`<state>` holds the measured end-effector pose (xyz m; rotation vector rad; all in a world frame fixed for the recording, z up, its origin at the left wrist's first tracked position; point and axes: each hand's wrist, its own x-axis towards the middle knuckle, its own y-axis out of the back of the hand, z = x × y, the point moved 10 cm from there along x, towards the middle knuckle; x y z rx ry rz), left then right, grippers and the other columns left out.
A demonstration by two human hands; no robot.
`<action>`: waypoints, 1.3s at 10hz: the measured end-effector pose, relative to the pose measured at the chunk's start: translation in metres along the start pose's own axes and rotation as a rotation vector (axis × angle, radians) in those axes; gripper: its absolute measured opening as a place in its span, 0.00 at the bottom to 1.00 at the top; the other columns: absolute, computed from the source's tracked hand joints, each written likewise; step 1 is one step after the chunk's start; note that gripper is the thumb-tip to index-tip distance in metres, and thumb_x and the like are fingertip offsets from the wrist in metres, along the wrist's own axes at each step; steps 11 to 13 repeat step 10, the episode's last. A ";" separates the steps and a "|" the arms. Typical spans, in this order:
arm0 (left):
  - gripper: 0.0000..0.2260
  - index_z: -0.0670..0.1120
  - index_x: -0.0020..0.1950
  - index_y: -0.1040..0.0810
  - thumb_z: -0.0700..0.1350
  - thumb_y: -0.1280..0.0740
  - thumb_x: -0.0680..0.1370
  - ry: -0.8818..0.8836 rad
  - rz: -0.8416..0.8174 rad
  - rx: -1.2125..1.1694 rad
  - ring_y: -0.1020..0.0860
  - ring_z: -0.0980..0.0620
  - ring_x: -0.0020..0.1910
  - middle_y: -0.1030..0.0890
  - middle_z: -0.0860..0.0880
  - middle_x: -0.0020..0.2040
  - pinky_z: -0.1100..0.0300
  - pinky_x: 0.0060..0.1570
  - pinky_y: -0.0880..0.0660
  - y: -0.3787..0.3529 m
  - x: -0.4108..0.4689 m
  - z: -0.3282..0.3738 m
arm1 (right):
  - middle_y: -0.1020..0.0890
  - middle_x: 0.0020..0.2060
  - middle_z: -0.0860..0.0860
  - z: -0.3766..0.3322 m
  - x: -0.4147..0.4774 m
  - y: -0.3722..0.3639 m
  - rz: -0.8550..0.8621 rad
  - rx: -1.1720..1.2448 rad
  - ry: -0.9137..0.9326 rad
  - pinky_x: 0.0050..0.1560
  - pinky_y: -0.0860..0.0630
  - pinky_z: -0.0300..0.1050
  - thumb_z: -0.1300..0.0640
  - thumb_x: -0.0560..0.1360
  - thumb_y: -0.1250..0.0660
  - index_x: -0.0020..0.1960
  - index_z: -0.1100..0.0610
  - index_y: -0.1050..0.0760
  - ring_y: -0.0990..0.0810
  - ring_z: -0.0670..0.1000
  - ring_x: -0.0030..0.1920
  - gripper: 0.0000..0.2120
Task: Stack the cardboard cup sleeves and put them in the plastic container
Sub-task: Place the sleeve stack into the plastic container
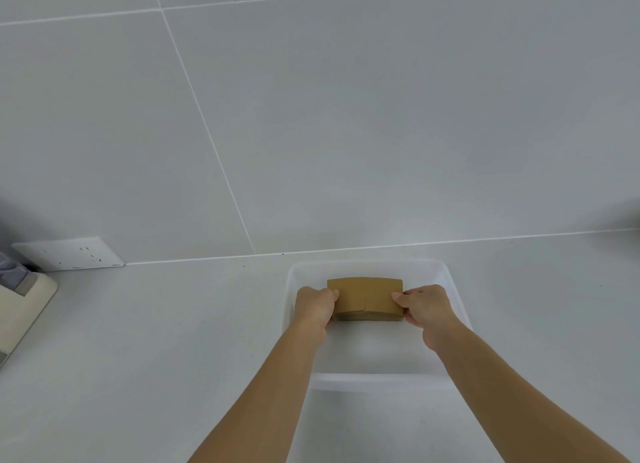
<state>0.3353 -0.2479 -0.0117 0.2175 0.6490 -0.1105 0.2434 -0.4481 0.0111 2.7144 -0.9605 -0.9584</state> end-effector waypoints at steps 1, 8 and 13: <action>0.11 0.37 0.55 0.25 0.40 0.34 0.75 0.003 0.009 0.005 0.22 0.40 0.54 0.21 0.39 0.55 0.44 0.54 0.22 0.001 0.001 -0.001 | 0.21 0.42 0.63 0.002 0.001 -0.002 -0.021 -0.010 0.002 0.54 0.23 0.53 0.62 0.72 0.31 0.55 0.76 0.28 0.23 0.62 0.43 0.19; 0.22 0.41 0.66 0.31 0.50 0.37 0.76 -0.020 -0.028 0.024 0.26 0.44 0.60 0.25 0.44 0.63 0.53 0.56 0.27 -0.004 -0.015 0.005 | 0.25 0.57 0.68 -0.005 -0.011 -0.009 -0.073 -0.064 0.062 0.66 0.33 0.56 0.55 0.77 0.39 0.61 0.71 0.31 0.28 0.64 0.62 0.21; 0.25 0.42 0.68 0.32 0.53 0.36 0.76 -0.034 -0.033 0.038 0.27 0.44 0.62 0.27 0.43 0.65 0.52 0.61 0.29 0.001 -0.022 0.012 | 0.27 0.53 0.62 -0.008 -0.015 -0.009 -0.107 -0.028 0.054 0.54 0.34 0.49 0.53 0.77 0.39 0.55 0.64 0.32 0.28 0.57 0.54 0.15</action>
